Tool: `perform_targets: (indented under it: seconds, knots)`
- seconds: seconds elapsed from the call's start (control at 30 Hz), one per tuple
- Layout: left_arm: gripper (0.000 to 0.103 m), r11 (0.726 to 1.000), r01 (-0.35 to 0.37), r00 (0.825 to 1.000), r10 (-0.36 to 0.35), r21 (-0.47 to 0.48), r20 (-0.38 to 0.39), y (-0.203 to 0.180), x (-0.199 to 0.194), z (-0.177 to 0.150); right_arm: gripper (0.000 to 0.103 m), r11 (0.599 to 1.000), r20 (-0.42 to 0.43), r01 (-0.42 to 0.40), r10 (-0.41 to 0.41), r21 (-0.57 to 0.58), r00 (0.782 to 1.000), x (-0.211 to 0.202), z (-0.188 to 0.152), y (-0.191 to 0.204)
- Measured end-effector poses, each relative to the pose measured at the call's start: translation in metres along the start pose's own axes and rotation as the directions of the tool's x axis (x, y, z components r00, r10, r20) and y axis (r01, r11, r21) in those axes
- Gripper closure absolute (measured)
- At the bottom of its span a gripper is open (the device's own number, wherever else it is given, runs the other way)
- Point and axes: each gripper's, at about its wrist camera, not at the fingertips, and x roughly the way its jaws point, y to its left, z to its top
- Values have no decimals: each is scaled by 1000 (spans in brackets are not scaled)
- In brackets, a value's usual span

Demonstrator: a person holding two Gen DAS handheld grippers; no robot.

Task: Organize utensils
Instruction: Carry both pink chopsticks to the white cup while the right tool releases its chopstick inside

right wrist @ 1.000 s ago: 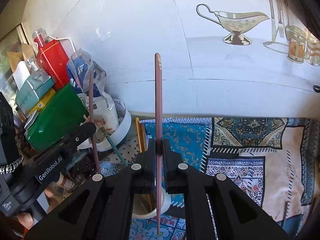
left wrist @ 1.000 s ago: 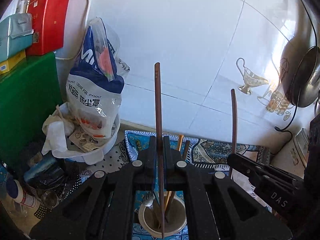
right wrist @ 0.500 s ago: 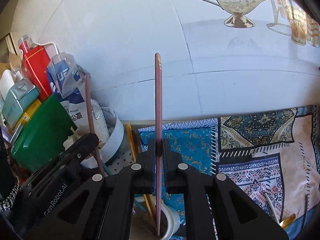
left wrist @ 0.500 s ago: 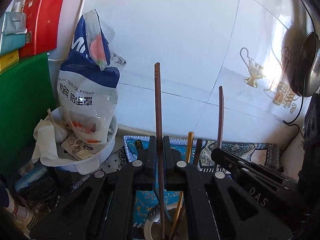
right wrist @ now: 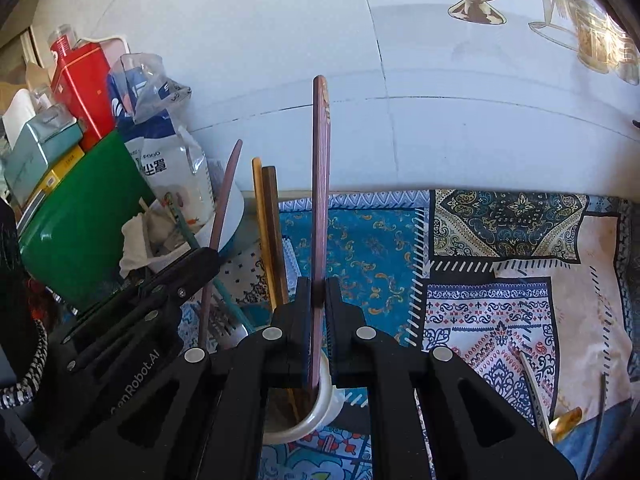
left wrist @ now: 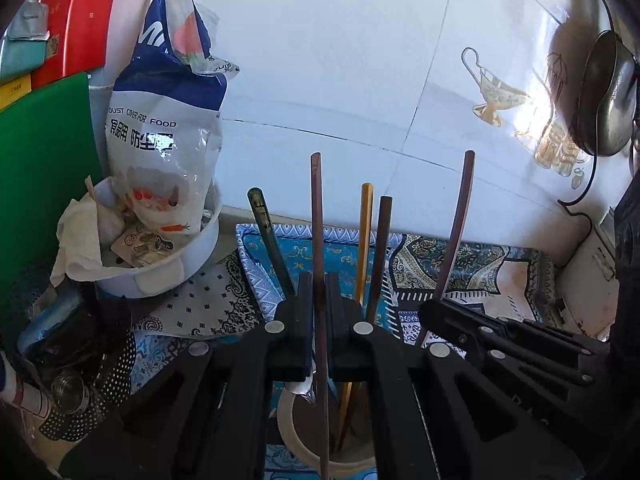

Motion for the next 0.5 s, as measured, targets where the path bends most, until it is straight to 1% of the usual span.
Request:
perform_targets:
  seconds: [0.17, 0.27, 0.43, 0.5]
  knots:
    - [100, 1000, -6, 999, 7, -15, 38, 2, -14, 12, 97, 999, -55, -21, 20, -24, 998, 2, -5, 1]
    - [100, 999, 4, 998, -2, -32, 58, 4, -16, 21, 97, 999, -91, -26, 23, -40, 996, 3, -8, 1]
    - [100, 999, 7, 995, -4, -32, 100, -3, -4, 31, 97, 998, -114, -45, 39, -53, 993, -7, -11, -4]
    - [100, 999, 8, 994, -3, -40, 107, -4, 2, 32, 97, 997, -119, -38, 30, -65, 992, -11, -12, -5]
